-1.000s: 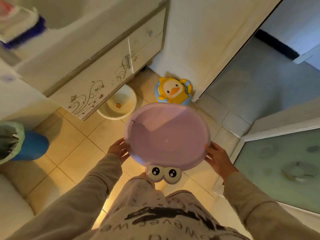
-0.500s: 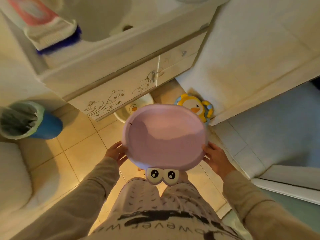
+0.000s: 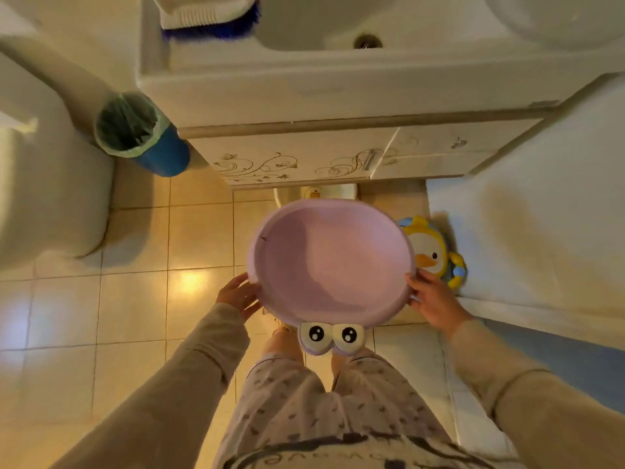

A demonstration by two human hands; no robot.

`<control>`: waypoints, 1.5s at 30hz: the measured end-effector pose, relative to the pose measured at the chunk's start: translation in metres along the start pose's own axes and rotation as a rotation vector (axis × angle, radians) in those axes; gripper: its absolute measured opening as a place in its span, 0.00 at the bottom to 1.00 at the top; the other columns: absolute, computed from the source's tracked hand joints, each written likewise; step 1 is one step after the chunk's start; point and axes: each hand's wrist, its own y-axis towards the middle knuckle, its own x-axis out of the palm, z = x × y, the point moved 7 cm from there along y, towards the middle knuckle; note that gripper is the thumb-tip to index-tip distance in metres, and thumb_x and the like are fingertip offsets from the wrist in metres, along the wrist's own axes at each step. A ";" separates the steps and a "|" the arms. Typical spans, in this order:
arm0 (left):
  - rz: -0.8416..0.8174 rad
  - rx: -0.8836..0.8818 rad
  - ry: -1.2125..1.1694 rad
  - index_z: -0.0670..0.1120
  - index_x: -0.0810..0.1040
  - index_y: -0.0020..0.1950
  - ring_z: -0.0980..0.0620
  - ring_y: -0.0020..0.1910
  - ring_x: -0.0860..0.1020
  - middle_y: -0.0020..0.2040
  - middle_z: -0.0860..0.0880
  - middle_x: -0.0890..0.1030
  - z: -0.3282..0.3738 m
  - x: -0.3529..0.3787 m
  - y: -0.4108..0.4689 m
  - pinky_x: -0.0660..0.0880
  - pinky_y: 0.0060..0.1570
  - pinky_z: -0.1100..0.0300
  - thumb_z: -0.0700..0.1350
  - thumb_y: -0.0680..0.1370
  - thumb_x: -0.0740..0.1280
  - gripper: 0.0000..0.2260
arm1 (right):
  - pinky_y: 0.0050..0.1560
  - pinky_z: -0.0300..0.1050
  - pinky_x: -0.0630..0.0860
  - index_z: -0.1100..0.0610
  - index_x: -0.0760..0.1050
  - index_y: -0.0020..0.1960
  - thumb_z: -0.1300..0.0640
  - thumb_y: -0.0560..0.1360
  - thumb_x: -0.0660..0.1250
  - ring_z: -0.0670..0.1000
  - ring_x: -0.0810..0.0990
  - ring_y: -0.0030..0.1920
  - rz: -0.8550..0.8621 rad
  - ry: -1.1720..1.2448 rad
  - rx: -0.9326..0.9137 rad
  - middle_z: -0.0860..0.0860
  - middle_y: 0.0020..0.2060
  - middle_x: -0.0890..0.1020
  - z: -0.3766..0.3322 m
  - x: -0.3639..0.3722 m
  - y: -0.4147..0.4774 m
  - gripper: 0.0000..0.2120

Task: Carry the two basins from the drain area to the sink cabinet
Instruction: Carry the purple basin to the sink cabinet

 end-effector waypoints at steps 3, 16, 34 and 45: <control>0.039 -0.013 -0.030 0.41 0.71 0.66 0.40 0.49 0.78 0.47 0.41 0.80 -0.011 0.005 -0.002 0.74 0.51 0.47 0.33 0.75 0.62 0.19 | 0.42 0.47 0.75 0.52 0.78 0.48 0.63 0.77 0.62 0.51 0.78 0.48 -0.006 -0.077 0.042 0.48 0.44 0.83 -0.006 -0.004 0.014 0.09; 0.110 -0.127 0.117 0.40 0.72 0.65 0.40 0.50 0.77 0.42 0.44 0.79 -0.024 0.005 0.091 0.75 0.53 0.48 0.30 0.74 0.63 0.20 | 0.41 0.47 0.76 0.57 0.73 0.64 0.63 0.77 0.62 0.54 0.77 0.52 0.065 -0.200 0.164 0.53 0.52 0.79 0.034 0.008 0.085 0.16; 0.074 0.033 0.203 0.40 0.74 0.53 0.48 0.40 0.77 0.42 0.45 0.78 -0.064 0.050 0.393 0.75 0.42 0.57 0.31 0.72 0.63 0.11 | 0.38 0.39 0.78 0.55 0.77 0.54 0.67 0.75 0.65 0.47 0.80 0.44 0.089 -0.376 -0.001 0.47 0.42 0.83 0.100 0.020 0.380 0.11; 0.158 0.365 0.205 0.46 0.74 0.34 0.48 0.40 0.71 0.37 0.46 0.74 0.021 0.113 0.519 0.67 0.35 0.62 0.31 0.67 0.63 0.10 | 0.28 0.31 0.71 0.59 0.79 0.54 0.51 0.66 0.70 0.48 0.75 0.34 0.392 -0.722 -0.443 0.52 0.43 0.79 0.014 0.062 0.530 0.19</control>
